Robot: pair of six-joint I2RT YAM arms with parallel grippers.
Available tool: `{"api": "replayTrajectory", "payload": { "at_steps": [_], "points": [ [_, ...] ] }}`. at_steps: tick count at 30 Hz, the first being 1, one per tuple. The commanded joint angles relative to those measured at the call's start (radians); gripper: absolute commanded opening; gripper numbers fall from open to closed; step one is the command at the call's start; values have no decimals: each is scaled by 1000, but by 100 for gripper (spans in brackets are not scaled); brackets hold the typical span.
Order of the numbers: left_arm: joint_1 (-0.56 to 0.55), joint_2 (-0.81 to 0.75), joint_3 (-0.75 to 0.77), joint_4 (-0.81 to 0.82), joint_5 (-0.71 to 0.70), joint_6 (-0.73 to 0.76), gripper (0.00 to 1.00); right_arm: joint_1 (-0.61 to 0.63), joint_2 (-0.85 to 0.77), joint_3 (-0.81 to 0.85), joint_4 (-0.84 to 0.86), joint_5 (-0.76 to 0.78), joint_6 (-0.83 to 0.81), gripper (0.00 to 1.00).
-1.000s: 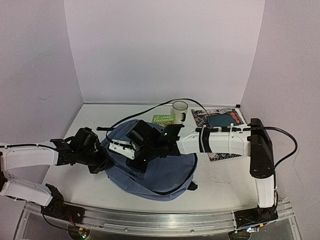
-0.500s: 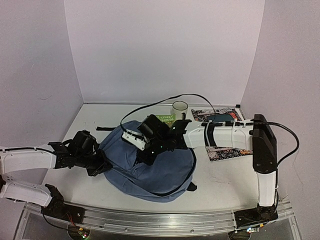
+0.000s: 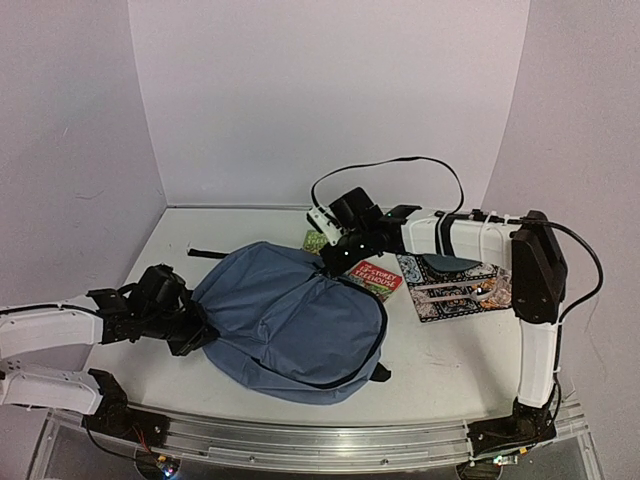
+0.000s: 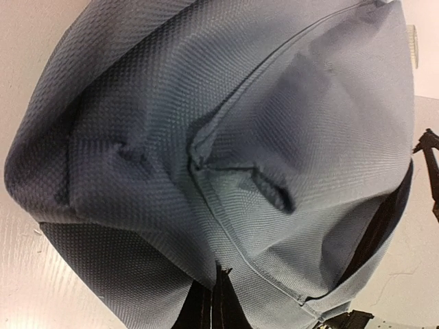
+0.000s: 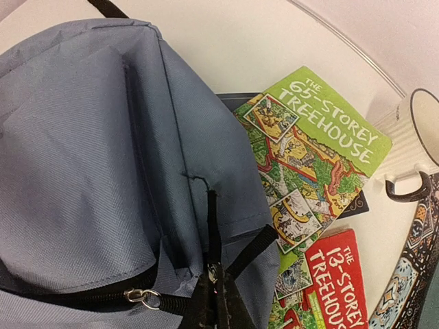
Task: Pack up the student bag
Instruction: Zip the lower front pocket of the student bag, then hold the lower front pocket of the student bag.
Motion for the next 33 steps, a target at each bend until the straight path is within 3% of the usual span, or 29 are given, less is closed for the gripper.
{"api": "replayTrajectory", "payload": {
  "at_steps": [1,6,12,17,25,28,33],
  "points": [
    [3,-52,-35,-217,-75,-42,0,-98,-33,51,6,130,53,0],
    [4,-112,-52,-277,-102,-93,0,-151,8,90,4,47,100,0],
    [4,-136,-16,-277,-158,-48,1,-111,50,124,35,-370,75,0],
    [4,-87,94,-274,-224,79,26,-37,87,133,45,-525,79,0],
    [3,-55,263,-211,-266,336,69,9,93,125,79,-546,107,0],
    [1,-9,325,-132,-202,466,77,13,85,128,81,-534,110,0],
    [-37,132,399,6,-76,594,79,13,72,123,81,-462,143,0]
  ]
}}
